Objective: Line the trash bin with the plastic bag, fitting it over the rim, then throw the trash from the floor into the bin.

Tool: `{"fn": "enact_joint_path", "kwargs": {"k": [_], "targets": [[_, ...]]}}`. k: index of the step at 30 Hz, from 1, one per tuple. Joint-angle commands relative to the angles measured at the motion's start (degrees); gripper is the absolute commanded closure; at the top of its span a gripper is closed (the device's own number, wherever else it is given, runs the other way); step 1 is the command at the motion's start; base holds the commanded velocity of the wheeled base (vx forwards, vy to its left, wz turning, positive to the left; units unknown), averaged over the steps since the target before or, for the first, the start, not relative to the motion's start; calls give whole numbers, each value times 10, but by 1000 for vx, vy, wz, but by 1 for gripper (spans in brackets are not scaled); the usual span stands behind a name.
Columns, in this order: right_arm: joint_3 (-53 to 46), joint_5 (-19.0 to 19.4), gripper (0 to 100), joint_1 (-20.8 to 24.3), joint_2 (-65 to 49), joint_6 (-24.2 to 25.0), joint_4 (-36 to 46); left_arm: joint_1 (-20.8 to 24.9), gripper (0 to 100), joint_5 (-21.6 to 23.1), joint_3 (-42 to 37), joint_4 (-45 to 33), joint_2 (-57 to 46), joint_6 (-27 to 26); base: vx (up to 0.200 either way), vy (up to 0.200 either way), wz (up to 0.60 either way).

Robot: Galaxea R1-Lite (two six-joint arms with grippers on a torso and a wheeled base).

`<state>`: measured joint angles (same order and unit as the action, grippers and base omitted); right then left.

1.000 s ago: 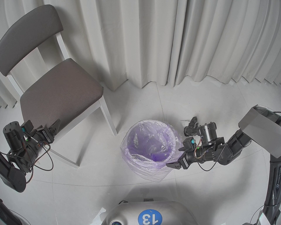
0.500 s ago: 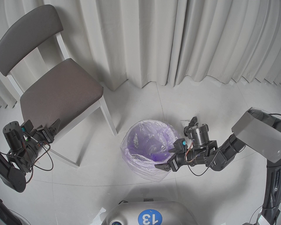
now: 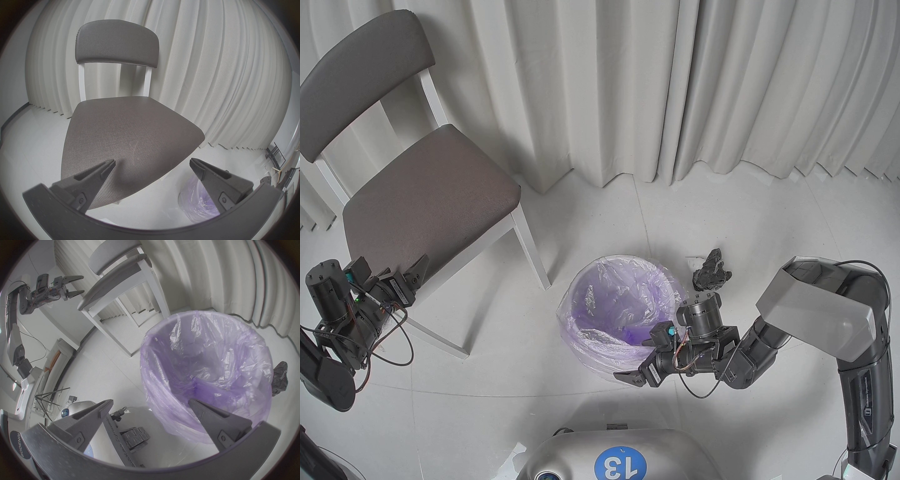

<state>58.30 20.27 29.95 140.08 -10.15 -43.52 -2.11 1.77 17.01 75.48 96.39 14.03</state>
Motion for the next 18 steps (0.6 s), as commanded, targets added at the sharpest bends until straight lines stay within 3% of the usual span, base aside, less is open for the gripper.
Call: {"fn": "enact_joint_path", "kwargs": {"k": [1, 8, 18], "targets": [[-2, -1, 100, 0, 6, 0, -10, 0, 0, 0, 1, 0, 2, 0, 0, 0, 0], [-24, 0, 100, 2, -4, 0, -42, 1, 0, 0, 0, 0, 2, -1, 0, 0, 0], [-31, 0, 100, 5, -2, -6, -21, 0, 0, 0, -4, 0, -6, -1, 0, 0, 0]]}}
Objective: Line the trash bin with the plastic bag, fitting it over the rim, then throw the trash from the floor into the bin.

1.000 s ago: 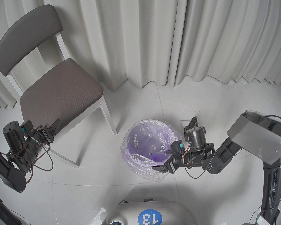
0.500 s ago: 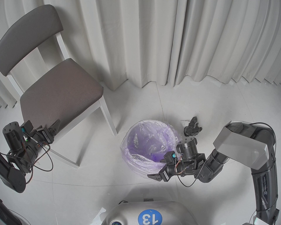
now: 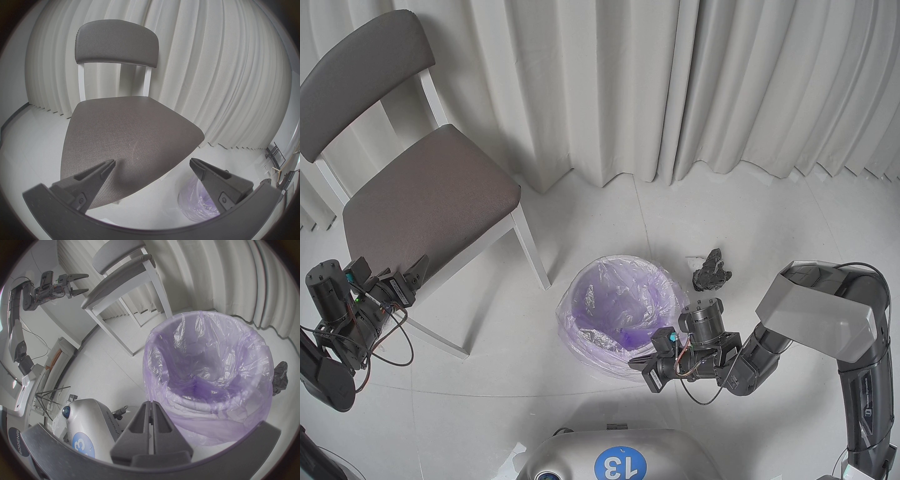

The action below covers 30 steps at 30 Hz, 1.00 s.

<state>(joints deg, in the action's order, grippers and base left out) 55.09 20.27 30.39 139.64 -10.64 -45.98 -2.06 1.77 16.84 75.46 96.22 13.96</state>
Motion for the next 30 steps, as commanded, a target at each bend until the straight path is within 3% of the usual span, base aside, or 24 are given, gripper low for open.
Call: {"fn": "enact_joint_path", "kwargs": {"k": [1, 16, 20, 21, 30], "targets": [[5, 0, 100, 0, 5, -1, 20, 0, 0, 0, -3, 0, -5, 1, 0, 0, 0], [102, -3, 100, -49, 54, 24, 117, -9, 0, 1, -12, 0, -9, 1, 0, 0, 0], [90, -2, 100, -49, 48, 7, 116, -10, 0, 1, -12, 0, -9, 1, 0, 0, 0], [77, -2, 0, -48, 39, -6, 121, -10, 0, 1, -12, 0, -10, 1, 0, 0, 0], [-9, 5, 0, -27, -84, -32, 116, -9, 0, 1, -15, 0, -15, 1, 0, 0, 0]]}}
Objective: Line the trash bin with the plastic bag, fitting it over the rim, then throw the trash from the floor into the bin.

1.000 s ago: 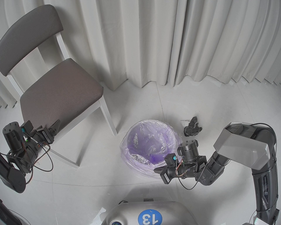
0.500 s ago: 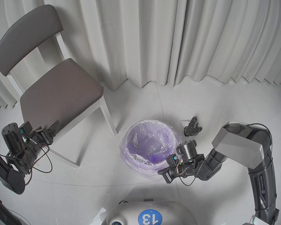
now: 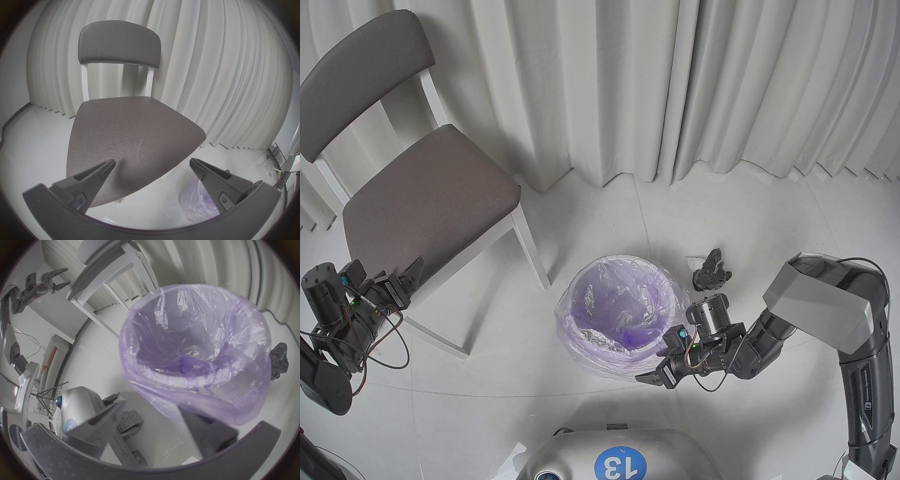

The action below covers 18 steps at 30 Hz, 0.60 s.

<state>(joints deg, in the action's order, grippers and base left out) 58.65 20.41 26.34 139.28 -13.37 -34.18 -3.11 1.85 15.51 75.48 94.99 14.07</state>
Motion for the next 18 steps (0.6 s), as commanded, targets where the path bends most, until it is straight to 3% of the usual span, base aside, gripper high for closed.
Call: {"fn": "enact_joint_path", "kwargs": {"k": [1, 7, 18], "targets": [[-52, 3, 0, 16, -92, -5, -3, 1, 0, 0, -2, 0, -3, 0, 0, 0, 0], [-64, 4, 0, 27, -114, -2, -7, 3, 0, 0, -1, 0, -8, 0, 0, 0, 0], [-42, 4, 0, 30, -24, 0, -99, 2, 0, 0, -5, -1, -20, -1, 0, 0, 0]]}}
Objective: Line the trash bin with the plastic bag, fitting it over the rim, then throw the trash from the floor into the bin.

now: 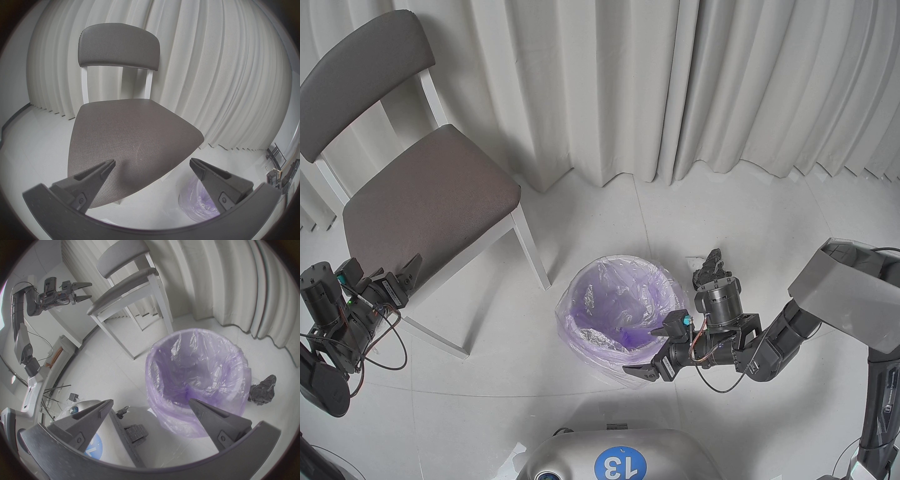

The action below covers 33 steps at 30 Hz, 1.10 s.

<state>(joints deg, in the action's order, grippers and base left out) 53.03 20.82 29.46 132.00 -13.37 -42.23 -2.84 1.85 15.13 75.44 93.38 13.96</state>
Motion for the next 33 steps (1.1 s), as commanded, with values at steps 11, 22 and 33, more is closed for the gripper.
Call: {"fn": "enact_joint_path", "kwargs": {"k": [11, 22, 33], "targets": [[34, -1, 0, -5, 80, -1, -20, -1, 0, 0, 0, 1, 0, -2, 0, 0, 0], [36, -1, 100, -7, 80, -1, -22, -1, 0, 0, 2, 1, 1, -3, 0, 0, 0], [32, 0, 100, -11, 80, -3, -20, -2, 0, 0, 0, 0, -2, -3, 0, 0, 0]]}}
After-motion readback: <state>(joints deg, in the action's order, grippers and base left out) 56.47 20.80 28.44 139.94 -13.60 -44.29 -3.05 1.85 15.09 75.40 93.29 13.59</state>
